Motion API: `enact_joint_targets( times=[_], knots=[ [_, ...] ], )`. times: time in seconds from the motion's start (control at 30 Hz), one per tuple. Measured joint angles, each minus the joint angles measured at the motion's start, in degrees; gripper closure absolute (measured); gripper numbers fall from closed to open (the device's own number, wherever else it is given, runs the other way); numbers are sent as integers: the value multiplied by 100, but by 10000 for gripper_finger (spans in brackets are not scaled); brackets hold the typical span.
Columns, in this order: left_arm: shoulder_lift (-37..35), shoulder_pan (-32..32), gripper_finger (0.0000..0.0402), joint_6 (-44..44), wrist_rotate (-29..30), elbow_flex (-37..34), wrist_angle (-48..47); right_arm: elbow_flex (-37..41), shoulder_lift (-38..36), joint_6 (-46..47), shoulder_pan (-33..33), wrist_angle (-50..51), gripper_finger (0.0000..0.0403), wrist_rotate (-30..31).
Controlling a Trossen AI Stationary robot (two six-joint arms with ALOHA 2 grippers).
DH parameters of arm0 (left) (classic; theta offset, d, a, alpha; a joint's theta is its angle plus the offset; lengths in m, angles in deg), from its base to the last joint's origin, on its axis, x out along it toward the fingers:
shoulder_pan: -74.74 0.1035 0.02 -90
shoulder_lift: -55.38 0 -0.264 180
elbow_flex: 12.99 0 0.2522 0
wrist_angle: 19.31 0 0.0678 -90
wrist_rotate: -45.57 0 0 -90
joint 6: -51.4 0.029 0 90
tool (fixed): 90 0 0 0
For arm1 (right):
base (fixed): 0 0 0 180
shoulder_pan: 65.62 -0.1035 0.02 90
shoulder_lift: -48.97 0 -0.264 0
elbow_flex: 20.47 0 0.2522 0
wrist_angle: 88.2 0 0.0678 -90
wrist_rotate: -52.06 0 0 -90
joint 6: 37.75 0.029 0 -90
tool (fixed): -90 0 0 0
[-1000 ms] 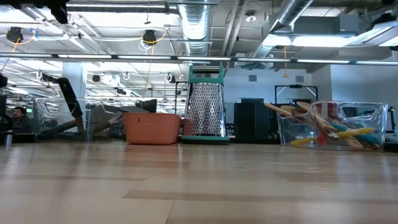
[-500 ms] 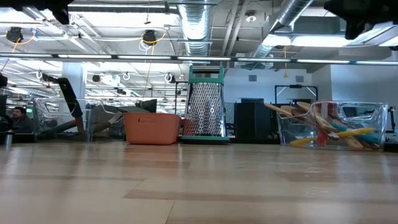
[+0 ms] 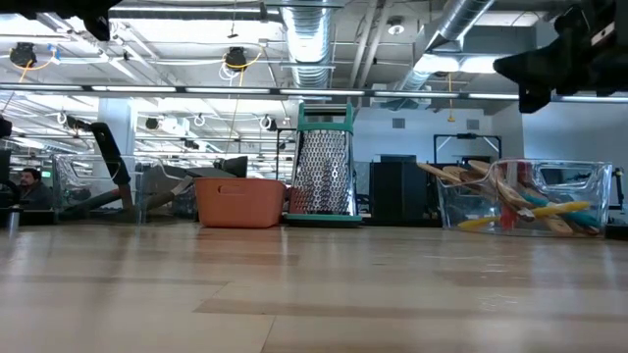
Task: Pick & Place Kitchen Items
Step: Return to Home Position
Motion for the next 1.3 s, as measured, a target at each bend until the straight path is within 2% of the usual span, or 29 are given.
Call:
enact_joint_targets(
  times=[0.17,0.37,0.6,0.8,1.0,1.3],
  knots=[
    [0,0,400,0,0,0,0,493,-1,-514,0,-713,403,-1],
    [0,0,400,141,2,-33,33,496,0,-618,-1,-505,403,-18],
    [1,0,400,128,6,-751,70,500,0,-627,-1,-423,403,-17],
    [2,0,400,181,4,-1447,649,500,19,-650,1,-163,403,-17],
    [2,0,400,191,4,-1931,742,500,65,-635,13,-160,403,-13],
    [163,0,400,155,11,-2192,890,502,83,-662,10,-159,403,-1]
  ],
)
